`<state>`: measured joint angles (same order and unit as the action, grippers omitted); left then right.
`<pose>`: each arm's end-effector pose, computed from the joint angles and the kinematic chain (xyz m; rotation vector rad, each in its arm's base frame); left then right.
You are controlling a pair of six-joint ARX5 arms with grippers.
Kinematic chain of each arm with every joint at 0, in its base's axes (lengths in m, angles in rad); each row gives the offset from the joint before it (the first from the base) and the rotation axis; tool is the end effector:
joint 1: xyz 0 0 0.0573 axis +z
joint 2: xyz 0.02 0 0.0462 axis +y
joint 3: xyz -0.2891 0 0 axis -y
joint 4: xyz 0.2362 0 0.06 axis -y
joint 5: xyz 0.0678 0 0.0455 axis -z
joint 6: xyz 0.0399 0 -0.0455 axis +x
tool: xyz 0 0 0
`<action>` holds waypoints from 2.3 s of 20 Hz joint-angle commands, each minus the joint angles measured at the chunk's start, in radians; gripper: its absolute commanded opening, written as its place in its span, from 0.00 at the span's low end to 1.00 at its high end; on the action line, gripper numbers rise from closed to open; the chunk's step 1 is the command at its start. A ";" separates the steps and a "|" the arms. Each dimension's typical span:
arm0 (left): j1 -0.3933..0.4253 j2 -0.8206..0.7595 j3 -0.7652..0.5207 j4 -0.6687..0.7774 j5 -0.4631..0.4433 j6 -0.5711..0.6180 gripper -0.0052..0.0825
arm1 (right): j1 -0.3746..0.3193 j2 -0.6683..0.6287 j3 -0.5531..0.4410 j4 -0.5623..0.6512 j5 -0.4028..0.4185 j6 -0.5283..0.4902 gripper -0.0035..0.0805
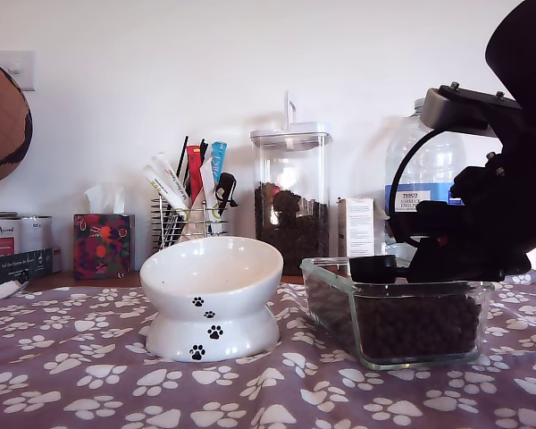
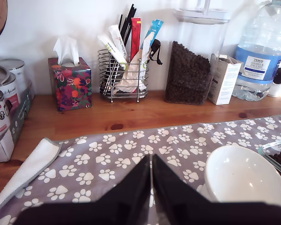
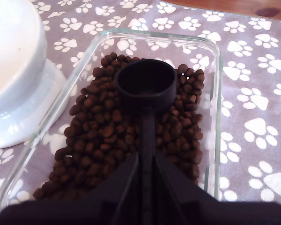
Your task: Measure one spoon of cat food and pour it into the food bowl
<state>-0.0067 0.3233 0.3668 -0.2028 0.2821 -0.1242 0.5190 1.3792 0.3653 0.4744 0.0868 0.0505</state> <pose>0.0839 -0.0117 0.2487 -0.1450 0.1761 -0.2780 0.2040 0.1126 0.1633 -0.1136 0.5291 0.4081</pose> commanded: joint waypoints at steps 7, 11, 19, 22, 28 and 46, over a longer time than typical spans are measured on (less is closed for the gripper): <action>-0.005 0.004 -0.003 0.008 -0.002 0.002 0.04 | 0.005 0.010 0.025 0.006 0.003 0.000 0.03; -0.005 0.004 -0.003 0.008 -0.002 0.002 0.04 | 0.005 0.010 0.095 -0.118 0.029 -0.025 0.03; -0.005 0.004 -0.003 -0.004 -0.002 0.002 0.04 | 0.004 0.009 0.278 -0.414 0.029 -0.103 0.03; -0.005 0.004 -0.003 -0.034 -0.002 0.002 0.04 | 0.004 0.009 0.344 -0.502 0.028 -0.117 0.03; -0.005 0.004 -0.003 -0.036 -0.002 0.002 0.04 | 0.005 0.009 0.499 -0.793 0.024 -0.210 0.03; -0.005 0.004 -0.003 -0.035 -0.002 0.001 0.04 | 0.045 0.014 0.769 -1.401 0.062 -0.531 0.03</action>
<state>-0.0067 0.3233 0.3668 -0.2432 0.2821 -0.1242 0.5545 1.3838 1.1557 -0.9062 0.1436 -0.4721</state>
